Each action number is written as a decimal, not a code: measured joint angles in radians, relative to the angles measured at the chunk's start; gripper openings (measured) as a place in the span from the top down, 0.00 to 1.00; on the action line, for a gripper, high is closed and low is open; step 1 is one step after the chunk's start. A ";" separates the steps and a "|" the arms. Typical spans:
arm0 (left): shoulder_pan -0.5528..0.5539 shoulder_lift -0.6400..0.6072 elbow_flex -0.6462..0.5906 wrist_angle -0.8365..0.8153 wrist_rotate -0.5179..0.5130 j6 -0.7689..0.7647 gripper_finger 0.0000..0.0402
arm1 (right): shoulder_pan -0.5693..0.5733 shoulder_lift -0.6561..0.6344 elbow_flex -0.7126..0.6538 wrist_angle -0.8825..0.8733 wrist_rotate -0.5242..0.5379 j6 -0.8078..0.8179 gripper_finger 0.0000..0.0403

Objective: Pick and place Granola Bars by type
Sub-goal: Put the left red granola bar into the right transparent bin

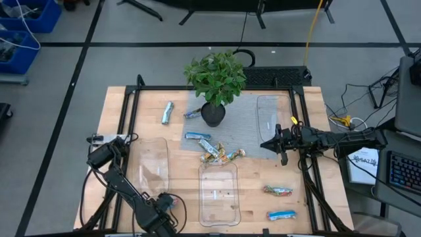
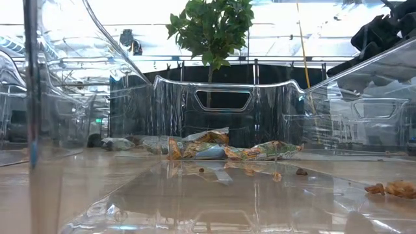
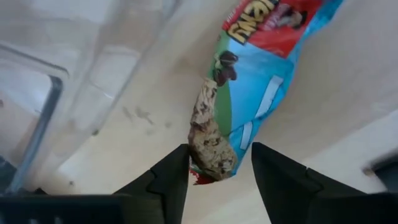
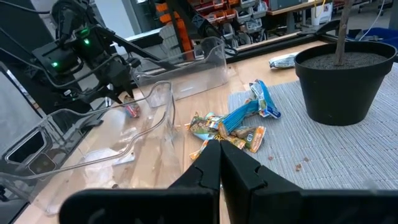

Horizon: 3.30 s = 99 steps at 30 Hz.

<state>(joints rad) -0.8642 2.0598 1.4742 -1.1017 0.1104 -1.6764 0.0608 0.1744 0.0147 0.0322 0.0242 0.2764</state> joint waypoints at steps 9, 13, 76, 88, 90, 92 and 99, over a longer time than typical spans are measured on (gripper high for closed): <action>0.000 -0.001 0.002 0.066 0.059 0.002 0.80 | 0.000 0.000 0.000 0.000 0.000 0.000 1.00; 0.008 0.000 0.000 0.066 0.090 0.003 0.96 | 0.000 0.000 0.000 0.000 0.000 0.000 1.00; 0.870 -0.002 0.657 -0.161 -0.294 1.657 0.99 | 0.000 0.093 0.000 0.365 0.058 -0.134 0.68; 0.898 0.001 0.657 -0.129 -0.239 1.675 0.99 | 0.000 0.398 0.140 0.492 0.166 -0.270 0.33; 0.895 0.001 0.657 -0.127 -0.239 1.675 0.99 | 0.000 0.470 0.180 0.517 0.188 -0.304 0.35; 0.889 0.001 0.657 -0.125 -0.240 1.687 0.99 | -0.001 0.549 0.209 0.555 0.189 -0.337 0.37; 0.879 0.001 0.657 -0.122 -0.242 1.723 0.99 | -0.001 0.765 0.311 0.681 0.184 -0.391 0.39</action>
<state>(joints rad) 0.0143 2.0609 2.1315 -1.2236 -0.1314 0.0464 0.0601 0.9393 0.3258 0.7127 0.2086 -0.1145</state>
